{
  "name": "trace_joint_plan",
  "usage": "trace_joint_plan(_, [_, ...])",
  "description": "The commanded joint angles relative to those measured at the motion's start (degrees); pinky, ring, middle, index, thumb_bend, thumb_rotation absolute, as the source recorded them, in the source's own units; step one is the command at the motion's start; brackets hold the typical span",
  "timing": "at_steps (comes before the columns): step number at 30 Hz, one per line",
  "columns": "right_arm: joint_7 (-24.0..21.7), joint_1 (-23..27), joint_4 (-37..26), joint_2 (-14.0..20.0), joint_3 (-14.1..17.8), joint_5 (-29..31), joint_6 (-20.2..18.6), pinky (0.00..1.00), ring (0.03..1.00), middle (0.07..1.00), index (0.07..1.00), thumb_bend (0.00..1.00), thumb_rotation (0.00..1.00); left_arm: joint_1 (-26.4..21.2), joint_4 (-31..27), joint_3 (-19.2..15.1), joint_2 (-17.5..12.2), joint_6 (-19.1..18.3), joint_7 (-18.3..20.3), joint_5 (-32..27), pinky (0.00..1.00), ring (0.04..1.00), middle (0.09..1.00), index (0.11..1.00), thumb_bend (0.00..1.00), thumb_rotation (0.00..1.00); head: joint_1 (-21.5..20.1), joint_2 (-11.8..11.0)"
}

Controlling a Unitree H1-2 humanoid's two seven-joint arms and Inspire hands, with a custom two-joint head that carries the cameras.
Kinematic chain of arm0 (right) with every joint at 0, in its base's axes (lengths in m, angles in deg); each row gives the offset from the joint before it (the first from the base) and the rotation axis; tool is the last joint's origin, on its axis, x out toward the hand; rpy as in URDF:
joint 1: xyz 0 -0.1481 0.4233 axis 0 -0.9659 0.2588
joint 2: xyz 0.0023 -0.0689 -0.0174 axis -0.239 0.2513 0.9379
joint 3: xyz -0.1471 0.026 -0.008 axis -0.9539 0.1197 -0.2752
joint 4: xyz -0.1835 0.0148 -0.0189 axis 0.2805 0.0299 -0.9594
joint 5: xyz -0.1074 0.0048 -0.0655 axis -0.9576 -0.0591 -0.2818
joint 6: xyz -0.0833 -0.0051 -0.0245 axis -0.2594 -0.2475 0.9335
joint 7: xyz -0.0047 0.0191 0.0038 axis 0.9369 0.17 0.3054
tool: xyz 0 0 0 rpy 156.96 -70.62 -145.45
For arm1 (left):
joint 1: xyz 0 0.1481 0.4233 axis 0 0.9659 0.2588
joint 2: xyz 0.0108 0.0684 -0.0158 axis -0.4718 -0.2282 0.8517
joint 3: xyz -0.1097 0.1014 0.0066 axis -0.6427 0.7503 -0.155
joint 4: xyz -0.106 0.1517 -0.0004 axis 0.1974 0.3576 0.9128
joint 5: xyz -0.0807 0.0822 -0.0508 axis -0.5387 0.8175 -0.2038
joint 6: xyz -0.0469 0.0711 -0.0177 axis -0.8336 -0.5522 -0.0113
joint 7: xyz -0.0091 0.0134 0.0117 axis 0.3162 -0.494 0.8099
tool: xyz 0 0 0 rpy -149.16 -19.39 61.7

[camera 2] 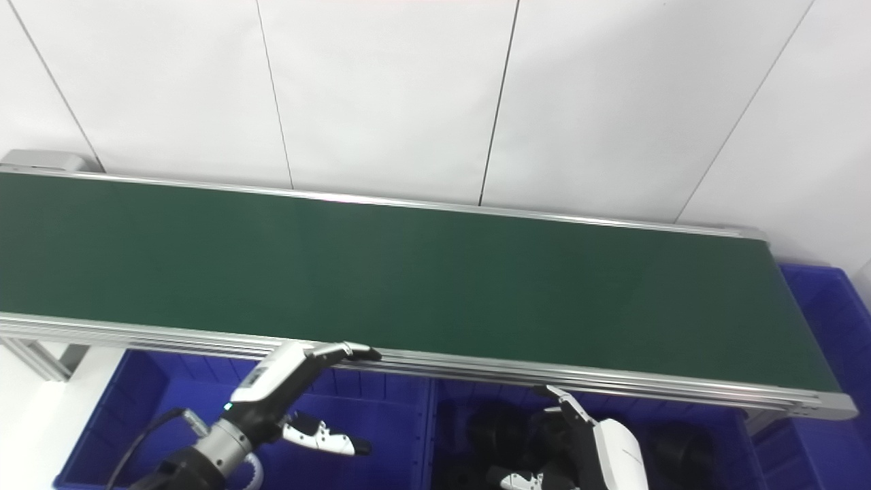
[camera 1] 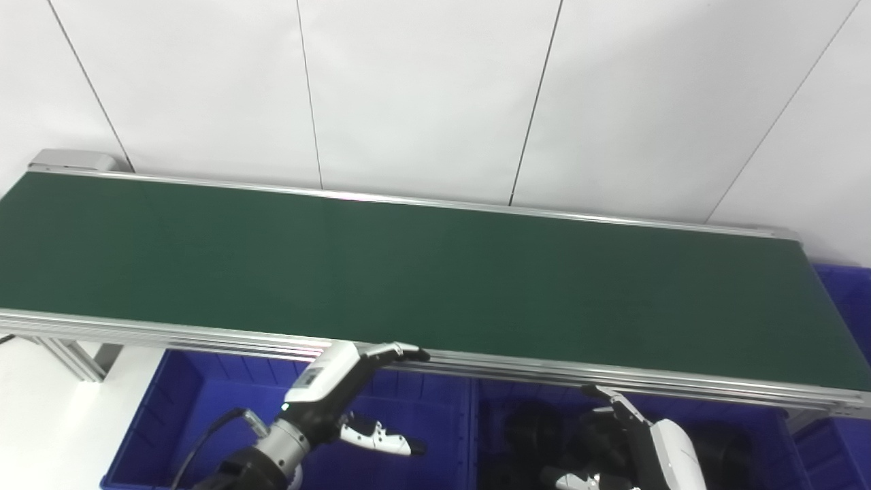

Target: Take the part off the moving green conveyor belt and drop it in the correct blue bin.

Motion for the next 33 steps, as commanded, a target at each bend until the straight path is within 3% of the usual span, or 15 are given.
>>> trace_joint_plan(1, [0.8, 0.0, -2.2, 0.0, 0.1, -0.1, 0.0, 0.59, 0.640, 0.648, 0.792, 0.75, 0.30, -1.4, -0.5, 0.3, 0.2, 0.8, -3.0, 3.1, 0.87, 0.816, 0.811, 0.791, 0.78, 0.37, 0.0, -0.1])
trace_joint_plan(8, [1.1, 0.3, -1.6, 0.0, 0.1, 0.0, 0.4, 0.60, 0.638, 0.649, 0.790, 0.75, 0.30, -1.2, 1.3, 1.5, 1.2, -0.3, -7.1, 9.9, 0.86, 0.813, 0.801, 0.782, 0.76, 0.33, -0.5, -0.4])
trace_joint_plan(11, [1.3, 0.5, -1.2, 0.0, 0.0, -0.3, 0.5, 0.60, 0.633, 0.648, 0.787, 0.75, 0.28, -1.1, 1.6, 2.0, 1.4, -1.0, -9.0, 13.2, 0.82, 0.799, 0.791, 0.773, 0.75, 0.32, -2.7, -0.1])
trace_joint_plan(19, [0.5, 0.5, -1.7, -0.1, 0.4, 0.3, -0.4, 0.61, 0.641, 0.655, 0.791, 0.76, 0.33, -0.9, 1.3, 2.0, 1.8, -1.7, -9.6, 14.7, 0.81, 0.786, 0.783, 0.765, 0.74, 0.31, -1.4, 0.8])
trace_joint_plan(28, [0.7, 0.6, -1.6, 0.8, 0.8, 0.7, 0.6, 0.59, 0.633, 0.645, 0.787, 0.75, 0.31, -0.7, -0.2, 3.5, 2.3, -3.6, -9.2, 18.6, 0.79, 0.781, 0.782, 0.769, 0.75, 0.29, -0.3, 1.0])
trace_joint_plan(33, [0.7, 0.5, -1.7, 0.9, 0.9, 0.7, 0.6, 0.59, 0.632, 0.643, 0.787, 0.75, 0.30, -0.7, 0.0, 3.6, 2.5, -3.7, -10.0, 17.9, 0.78, 0.775, 0.777, 0.761, 0.78, 0.27, -0.2, 1.0])
